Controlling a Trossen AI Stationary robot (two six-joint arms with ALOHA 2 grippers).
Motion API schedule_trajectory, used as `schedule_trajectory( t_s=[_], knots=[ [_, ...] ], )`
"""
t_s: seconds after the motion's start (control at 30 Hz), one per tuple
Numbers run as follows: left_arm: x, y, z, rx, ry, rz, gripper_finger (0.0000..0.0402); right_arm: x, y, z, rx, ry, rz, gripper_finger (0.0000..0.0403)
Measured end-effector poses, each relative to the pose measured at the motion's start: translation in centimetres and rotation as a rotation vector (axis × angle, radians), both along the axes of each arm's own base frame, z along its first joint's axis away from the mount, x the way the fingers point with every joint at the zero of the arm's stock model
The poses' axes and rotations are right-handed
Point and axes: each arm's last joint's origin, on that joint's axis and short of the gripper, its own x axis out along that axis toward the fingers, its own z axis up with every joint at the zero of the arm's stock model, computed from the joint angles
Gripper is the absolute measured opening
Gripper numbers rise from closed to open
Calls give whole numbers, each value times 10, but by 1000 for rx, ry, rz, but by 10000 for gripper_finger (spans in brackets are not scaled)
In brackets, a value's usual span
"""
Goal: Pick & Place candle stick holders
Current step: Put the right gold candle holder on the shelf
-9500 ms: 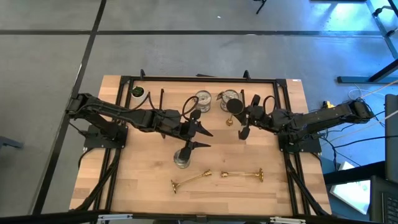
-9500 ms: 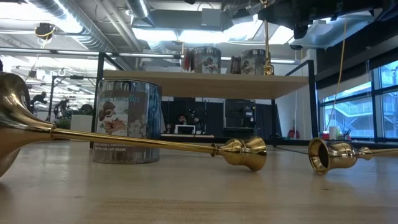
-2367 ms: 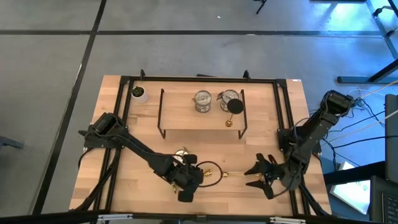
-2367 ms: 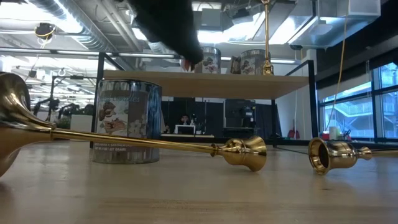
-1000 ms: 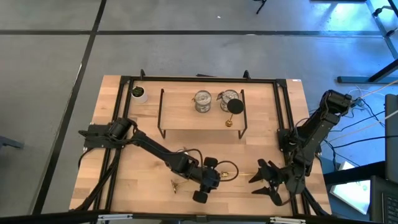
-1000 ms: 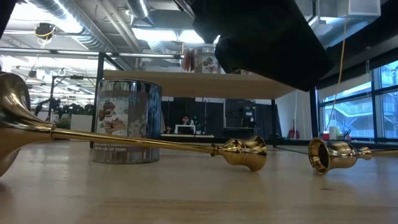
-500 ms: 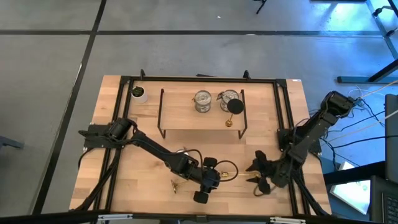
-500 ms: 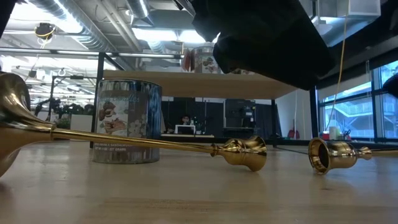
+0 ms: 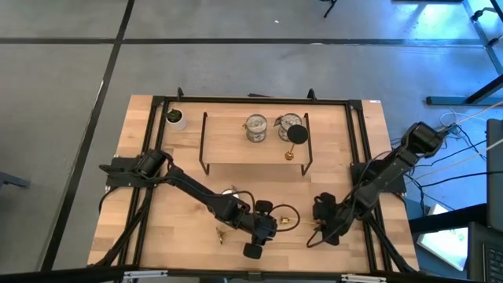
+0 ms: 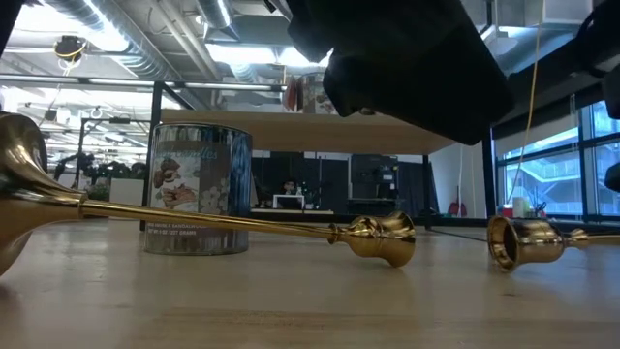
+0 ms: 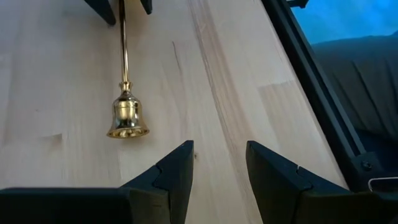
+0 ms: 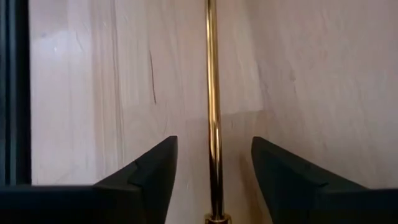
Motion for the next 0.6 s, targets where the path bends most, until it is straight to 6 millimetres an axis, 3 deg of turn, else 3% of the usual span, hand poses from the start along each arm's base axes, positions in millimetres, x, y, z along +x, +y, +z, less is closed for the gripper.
schedule_trajectory(
  t_s=[0.43, 0.6],
  knots=[
    [0, 0, 0, 0, -1, 1, 143, 16, 14, 36, -172, 83, -5, 38],
    [0, 0, 0, 0, -1, -1, 143, 14, 13, 36, -175, 134, 10, 18]
  ],
)
